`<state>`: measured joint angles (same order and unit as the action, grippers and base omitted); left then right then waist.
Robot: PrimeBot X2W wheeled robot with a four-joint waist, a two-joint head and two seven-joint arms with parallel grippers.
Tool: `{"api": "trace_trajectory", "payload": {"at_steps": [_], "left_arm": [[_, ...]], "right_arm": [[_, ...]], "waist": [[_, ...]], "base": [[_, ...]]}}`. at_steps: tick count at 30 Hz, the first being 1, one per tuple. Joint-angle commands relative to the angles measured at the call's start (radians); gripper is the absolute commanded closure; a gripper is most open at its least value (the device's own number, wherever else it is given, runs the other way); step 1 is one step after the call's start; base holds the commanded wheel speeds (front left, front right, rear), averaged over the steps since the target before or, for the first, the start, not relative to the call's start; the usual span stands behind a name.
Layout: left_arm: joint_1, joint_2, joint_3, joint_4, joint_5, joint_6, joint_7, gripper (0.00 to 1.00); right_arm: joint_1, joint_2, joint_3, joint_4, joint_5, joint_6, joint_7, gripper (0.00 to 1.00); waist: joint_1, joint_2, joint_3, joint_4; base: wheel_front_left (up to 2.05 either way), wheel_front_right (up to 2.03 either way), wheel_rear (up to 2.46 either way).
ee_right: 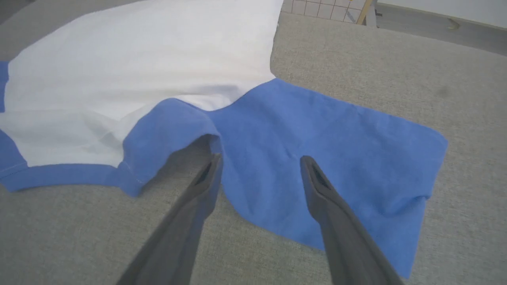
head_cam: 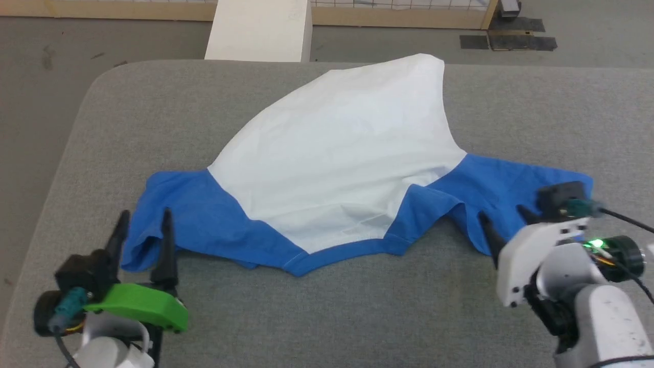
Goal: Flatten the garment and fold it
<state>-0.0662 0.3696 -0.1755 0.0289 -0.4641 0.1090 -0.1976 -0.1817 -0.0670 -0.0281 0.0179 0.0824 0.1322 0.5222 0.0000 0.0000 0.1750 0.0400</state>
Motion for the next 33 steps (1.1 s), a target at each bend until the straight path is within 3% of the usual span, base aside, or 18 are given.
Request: {"api": "trace_trajectory", "payload": {"at_steps": [1,6,13,14,15,16,24,30,33], "left_arm": [[0.010,-0.007,-0.016,0.008,0.009,-0.012,-0.006,0.00],[-0.008,-0.021,-0.046,0.047,0.011,-0.032,-0.010,0.00],[-0.045,-0.035,-0.068,0.083,0.010,-0.049,-0.015,0.00],[-0.047,-0.036,-0.070,0.089,0.009,-0.051,-0.016,0.00],[-0.050,-0.037,-0.072,0.094,0.008,-0.053,-0.017,0.00],[-0.052,-0.037,-0.073,0.098,0.008,-0.054,-0.018,0.00],[-0.065,-0.022,-0.108,0.112,0.005,-0.077,0.043,0.00],[-0.093,0.028,-0.191,0.078,-0.006,-0.108,0.323,0.00],[-0.121,0.053,-0.209,0.042,-0.002,-0.103,0.431,0.00]], "right_arm": [[-0.019,-0.017,0.030,0.005,-0.016,-0.002,0.033,0.00],[-0.076,-0.054,0.114,0.061,-0.075,-0.002,0.119,0.00],[-0.142,-0.057,0.167,0.171,-0.103,-0.002,0.144,0.00],[-0.147,-0.054,0.162,0.183,-0.101,-0.002,0.148,0.12],[-0.152,-0.053,0.163,0.192,-0.104,-0.002,0.147,0.90],[-0.156,-0.051,0.160,0.196,-0.104,-0.002,0.138,1.00],[-0.161,-0.054,0.140,0.191,-0.065,-0.002,0.113,1.00],[-0.157,-0.050,0.129,0.167,-0.051,-0.002,0.105,1.00],[-0.154,-0.047,0.129,0.160,-0.049,-0.002,0.107,1.00]], "waist": [[0.0000,0.0000,0.013,0.008],[0.0000,0.0000,0.033,0.024],[0.0000,0.0000,0.055,0.045],[0.0000,0.0000,0.056,0.046],[0.0000,0.0000,0.056,0.046],[0.0000,0.0000,0.056,0.046],[0.0000,0.0000,0.050,0.033],[0.0000,0.0000,0.055,0.022],[0.0000,0.0000,0.061,0.018]], "base": [[0.00,0.00,0.00],[0.00,0.00,0.00],[0.00,0.00,0.00],[0.00,0.00,0.00],[0.00,0.00,0.00],[0.00,0.00,0.00],[0.00,0.00,0.00],[0.00,0.00,0.00],[0.00,0.00,0.00]]}}
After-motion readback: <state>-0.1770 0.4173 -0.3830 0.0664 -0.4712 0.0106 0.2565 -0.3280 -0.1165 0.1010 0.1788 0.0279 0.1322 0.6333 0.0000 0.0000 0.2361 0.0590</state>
